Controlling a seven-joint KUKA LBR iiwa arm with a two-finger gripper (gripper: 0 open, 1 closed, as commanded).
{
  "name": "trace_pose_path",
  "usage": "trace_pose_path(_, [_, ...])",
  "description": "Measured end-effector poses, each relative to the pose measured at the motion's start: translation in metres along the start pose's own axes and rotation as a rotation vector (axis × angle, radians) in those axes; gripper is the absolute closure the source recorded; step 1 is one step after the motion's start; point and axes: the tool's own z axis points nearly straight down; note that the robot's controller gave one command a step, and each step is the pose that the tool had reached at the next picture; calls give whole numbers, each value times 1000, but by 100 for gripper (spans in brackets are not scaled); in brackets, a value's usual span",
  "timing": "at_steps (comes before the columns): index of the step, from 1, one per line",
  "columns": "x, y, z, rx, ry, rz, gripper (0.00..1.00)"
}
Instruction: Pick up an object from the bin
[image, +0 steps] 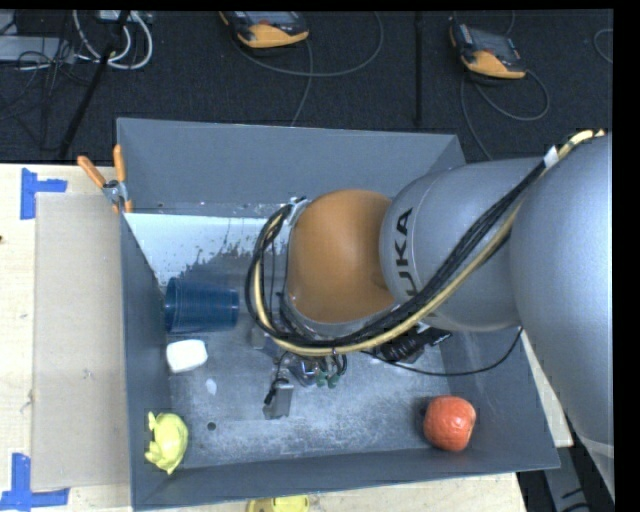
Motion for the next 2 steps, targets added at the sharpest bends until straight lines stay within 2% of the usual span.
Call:
trace_pose_path(1, [-2, -1, -4, -1, -7, 4, 0])
trace_pose_path(2, [-51, -33, 6, -4, -11, 19, 0])
